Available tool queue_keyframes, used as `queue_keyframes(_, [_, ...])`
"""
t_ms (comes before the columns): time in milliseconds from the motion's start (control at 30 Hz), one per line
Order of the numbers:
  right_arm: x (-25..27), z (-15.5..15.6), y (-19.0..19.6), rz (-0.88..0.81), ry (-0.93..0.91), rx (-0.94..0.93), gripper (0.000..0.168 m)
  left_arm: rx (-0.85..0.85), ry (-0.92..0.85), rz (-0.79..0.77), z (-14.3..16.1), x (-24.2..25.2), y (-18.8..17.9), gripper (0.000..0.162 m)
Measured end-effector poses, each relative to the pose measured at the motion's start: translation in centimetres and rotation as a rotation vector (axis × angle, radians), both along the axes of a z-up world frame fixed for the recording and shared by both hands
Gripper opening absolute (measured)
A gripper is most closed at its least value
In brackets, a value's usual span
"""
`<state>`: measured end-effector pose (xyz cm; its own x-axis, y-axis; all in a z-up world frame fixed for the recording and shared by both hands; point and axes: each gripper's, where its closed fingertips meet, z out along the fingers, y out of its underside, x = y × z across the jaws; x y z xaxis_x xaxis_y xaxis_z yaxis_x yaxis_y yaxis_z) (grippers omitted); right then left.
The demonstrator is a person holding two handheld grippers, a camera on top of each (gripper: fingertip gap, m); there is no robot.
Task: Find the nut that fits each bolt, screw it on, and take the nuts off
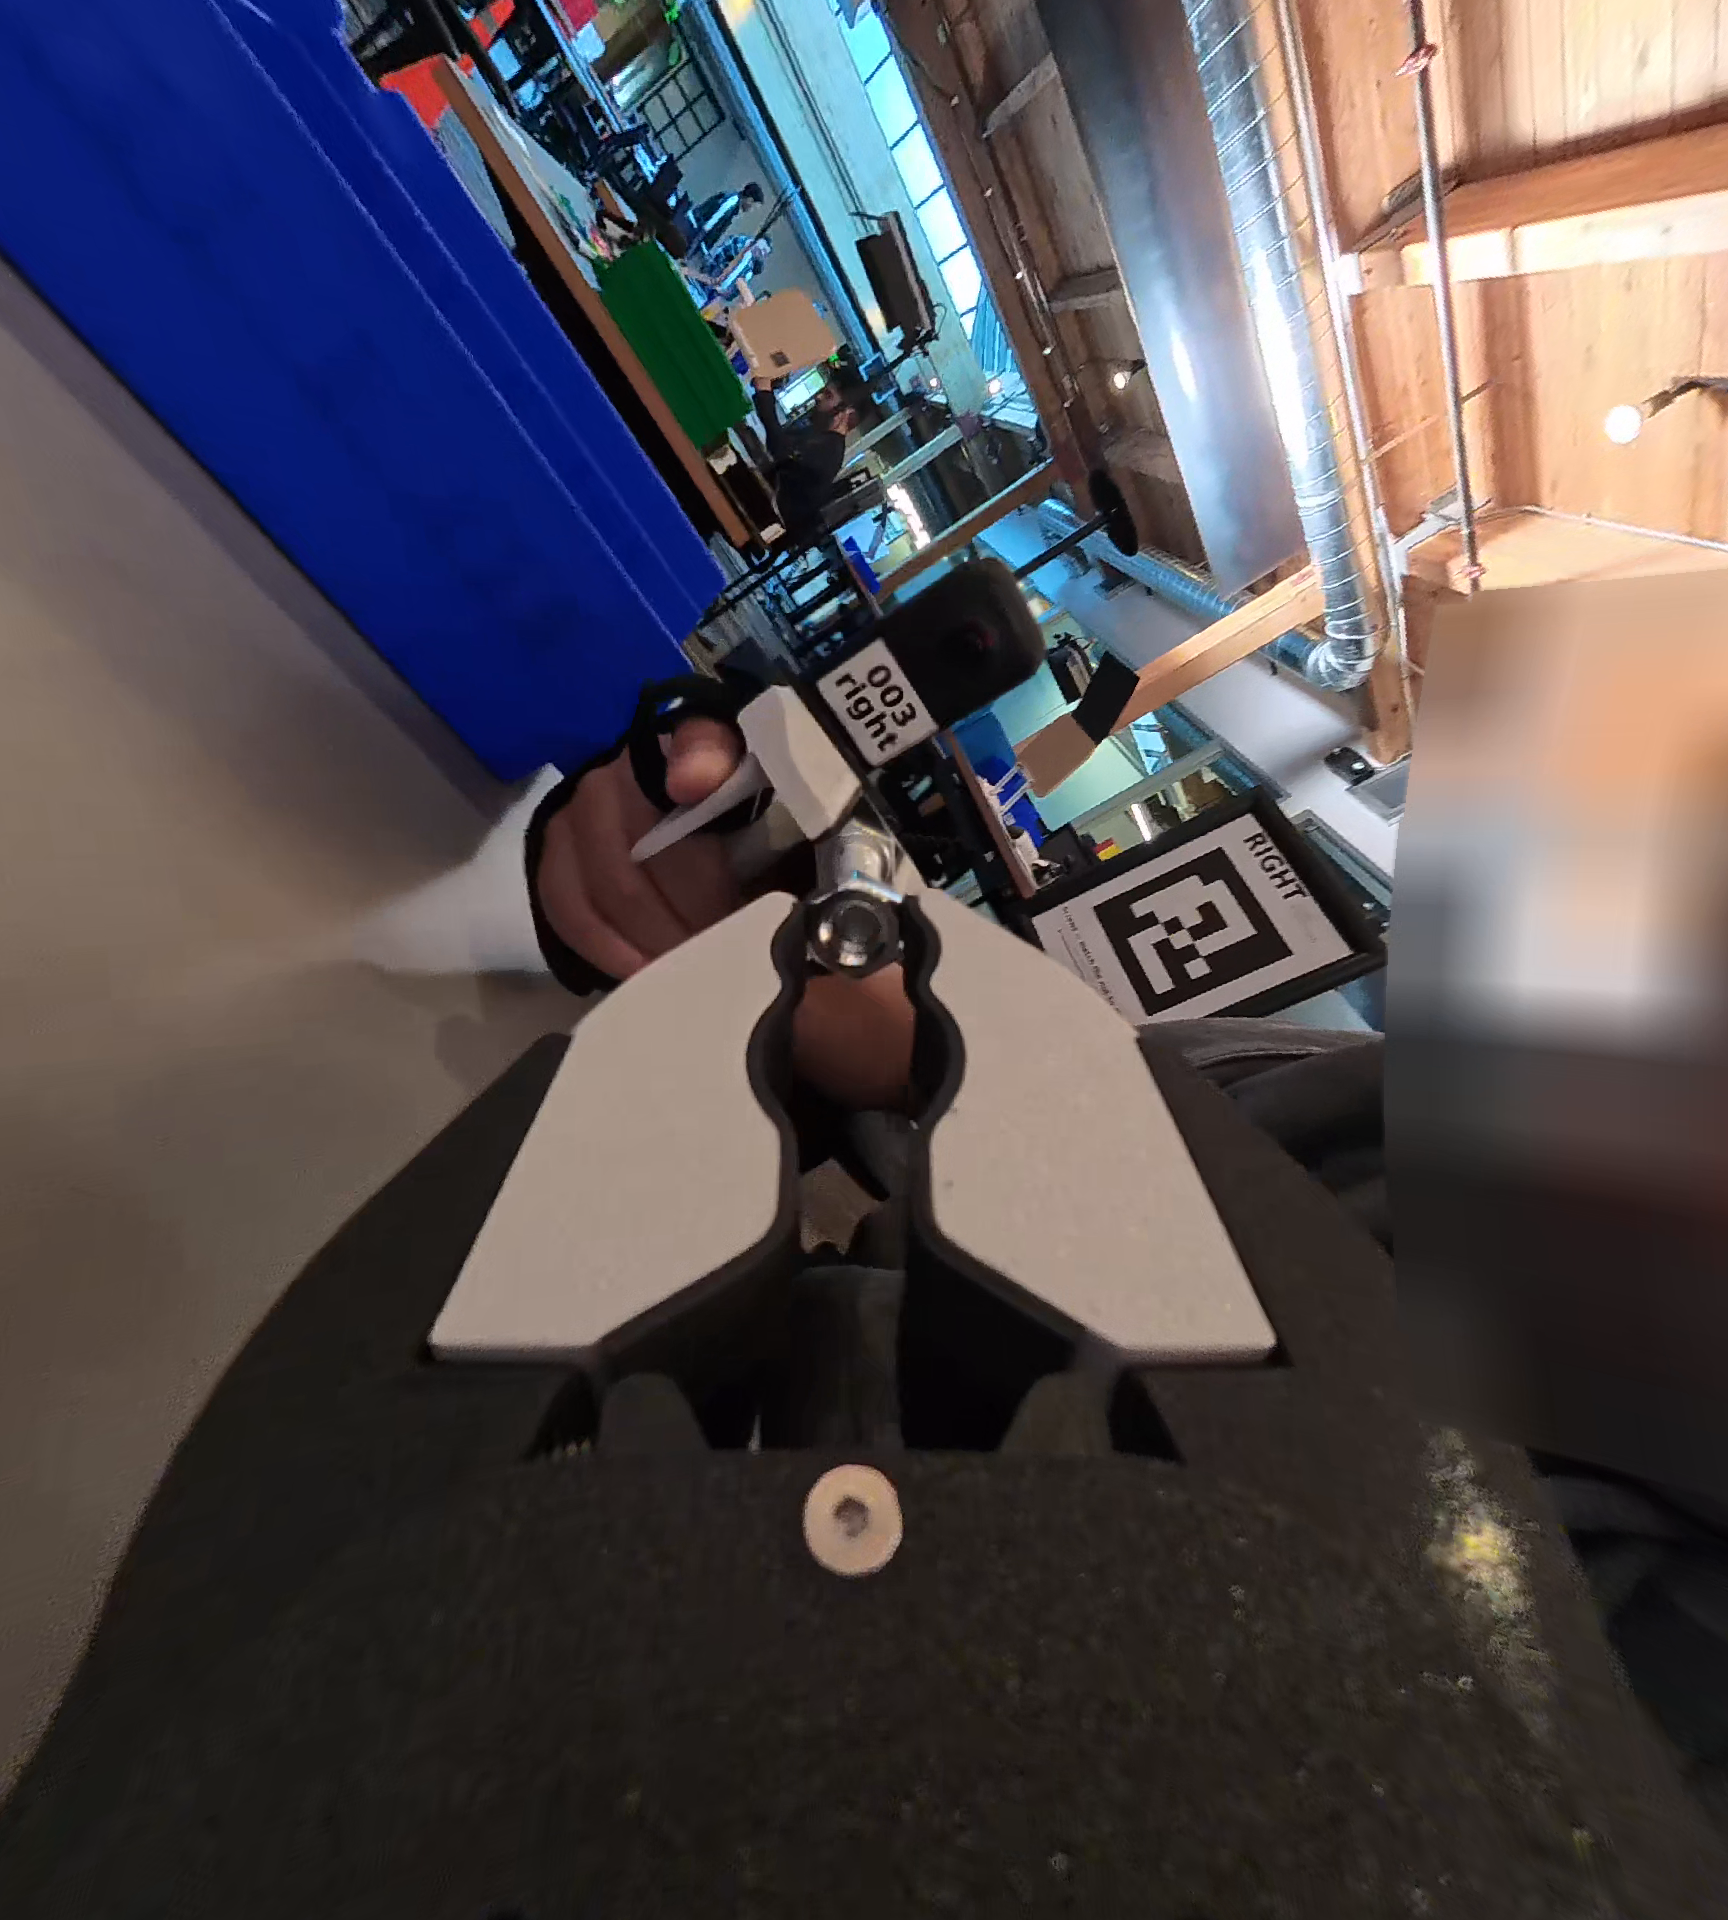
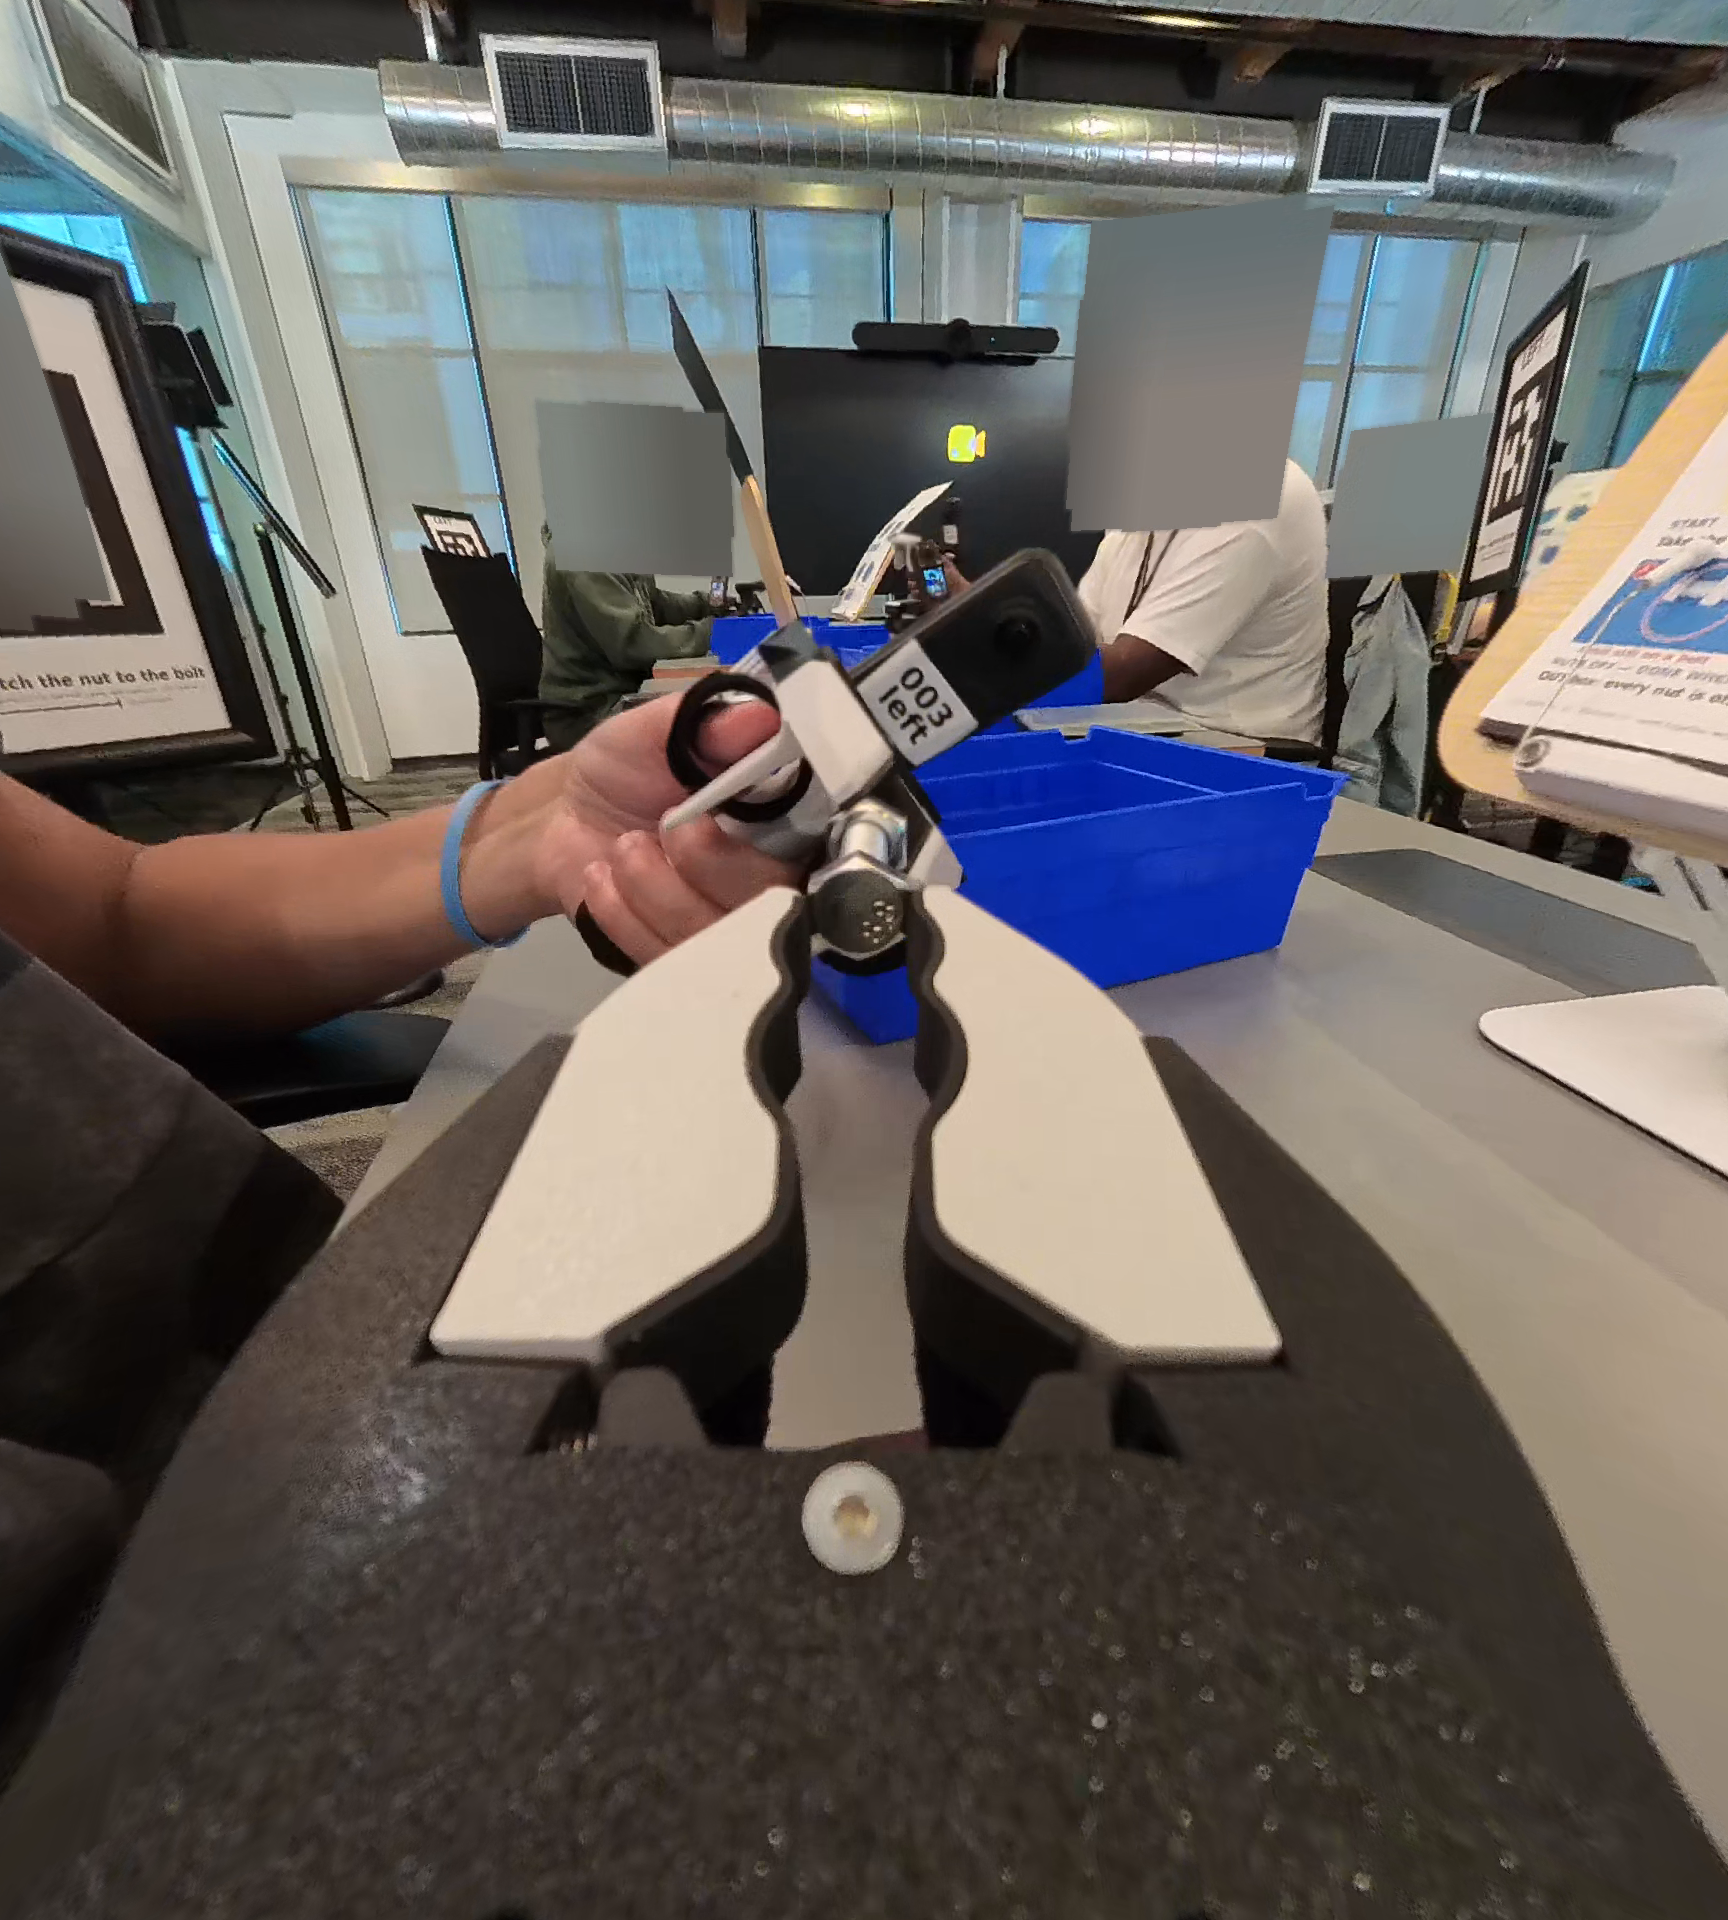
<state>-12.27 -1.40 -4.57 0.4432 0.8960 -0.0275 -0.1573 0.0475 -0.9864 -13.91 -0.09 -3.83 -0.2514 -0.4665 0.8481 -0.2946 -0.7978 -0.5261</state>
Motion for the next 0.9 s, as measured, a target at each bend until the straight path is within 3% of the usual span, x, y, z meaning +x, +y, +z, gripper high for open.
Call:
queue_keyframes(33, [0.0,0.1,-0.1,0.003,-0.001,0.007,0.017,-0.008,-0.005,-0.006,0.1,0.0,-0.1,0.017])
queue_keyframes(233, [-0.1,0.1,0.0,0.023,0.042,-0.07,0.018,0.128,-0.009,0.019,0.4,-0.1,-0.1,0.017])
queue_keyframes(467, [-0.4,0.9,0.2,0.134,0.214,-0.303,0.018,0.614,-0.084,0.114,1.0,-0.5,-0.5,0.017])
queue_keyframes(733, [-0.7,1.3,-0.3,0.347,0.471,-0.564,0.017,1.026,-0.211,0.202,1.7,-0.5,-1.1,0.017])
queue_keyframes(900, [-1.0,1.0,-0.3,0.45,0.552,-0.723,0.017,1.249,-0.183,0.204,1.2,-0.9,-1.4,0.017])
